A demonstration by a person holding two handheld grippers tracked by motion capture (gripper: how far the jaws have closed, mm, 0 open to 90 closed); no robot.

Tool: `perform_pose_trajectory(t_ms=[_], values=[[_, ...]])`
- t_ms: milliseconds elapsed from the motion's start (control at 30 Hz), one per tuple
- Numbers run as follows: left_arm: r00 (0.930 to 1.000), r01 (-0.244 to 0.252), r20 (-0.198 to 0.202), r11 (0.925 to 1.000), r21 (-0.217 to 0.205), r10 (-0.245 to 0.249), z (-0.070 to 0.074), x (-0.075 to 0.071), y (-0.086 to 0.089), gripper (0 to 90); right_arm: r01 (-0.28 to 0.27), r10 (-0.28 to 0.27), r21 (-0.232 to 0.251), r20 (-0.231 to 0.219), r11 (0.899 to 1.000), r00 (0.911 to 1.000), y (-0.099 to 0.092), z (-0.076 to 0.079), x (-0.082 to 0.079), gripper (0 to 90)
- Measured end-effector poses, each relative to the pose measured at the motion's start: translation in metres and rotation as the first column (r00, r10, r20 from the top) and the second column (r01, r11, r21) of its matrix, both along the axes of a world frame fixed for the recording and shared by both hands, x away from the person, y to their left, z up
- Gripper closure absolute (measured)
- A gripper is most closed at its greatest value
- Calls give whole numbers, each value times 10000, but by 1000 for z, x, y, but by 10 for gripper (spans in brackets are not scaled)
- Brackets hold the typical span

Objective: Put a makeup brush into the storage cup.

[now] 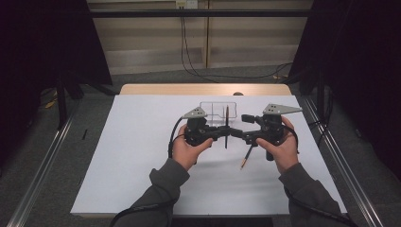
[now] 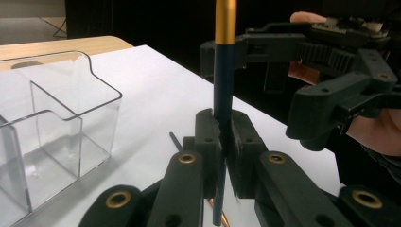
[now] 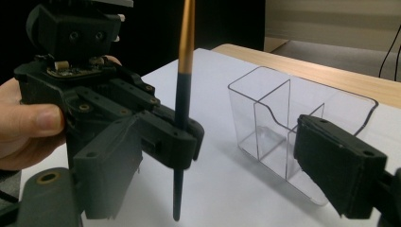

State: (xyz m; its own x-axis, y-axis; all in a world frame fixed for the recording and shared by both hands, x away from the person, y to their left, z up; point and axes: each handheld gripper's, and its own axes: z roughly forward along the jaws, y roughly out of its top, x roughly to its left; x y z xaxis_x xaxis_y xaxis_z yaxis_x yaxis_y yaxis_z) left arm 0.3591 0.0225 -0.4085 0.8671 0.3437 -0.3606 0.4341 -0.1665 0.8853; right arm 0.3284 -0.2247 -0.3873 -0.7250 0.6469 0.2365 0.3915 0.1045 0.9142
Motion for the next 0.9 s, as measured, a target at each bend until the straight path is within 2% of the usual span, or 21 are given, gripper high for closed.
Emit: perform_pose_trajectory(t_ms=[233,433,633,733,800,900], values=[[9998,149,107,9999,7,-149,1,-2,-5,840,-15,17,98,-125,10000,9999,4,3,2,238],[9998,197,46,9997,112,-197,-2,-3,-7,840,-16,15,111,59,9999,10000,6,3,2,338],[9996,277,-14,9996,-24,-277,-3,-4,-11,840,20,-30,382,247,9993,9997,3,7,3,481],[9994,330,86,9995,33,-330,-3,-5,-12,840,28,-44,534,312,9986,9995,3,9,3,561],[9993,367,101,9993,39,-367,-2,-5,-13,840,29,-39,613,152,9981,9999,3,10,3,593],[9991,400,131,9992,-13,-400,-1,-6,-14,840,-91,76,736,201,9972,9998,5,11,3,662]])
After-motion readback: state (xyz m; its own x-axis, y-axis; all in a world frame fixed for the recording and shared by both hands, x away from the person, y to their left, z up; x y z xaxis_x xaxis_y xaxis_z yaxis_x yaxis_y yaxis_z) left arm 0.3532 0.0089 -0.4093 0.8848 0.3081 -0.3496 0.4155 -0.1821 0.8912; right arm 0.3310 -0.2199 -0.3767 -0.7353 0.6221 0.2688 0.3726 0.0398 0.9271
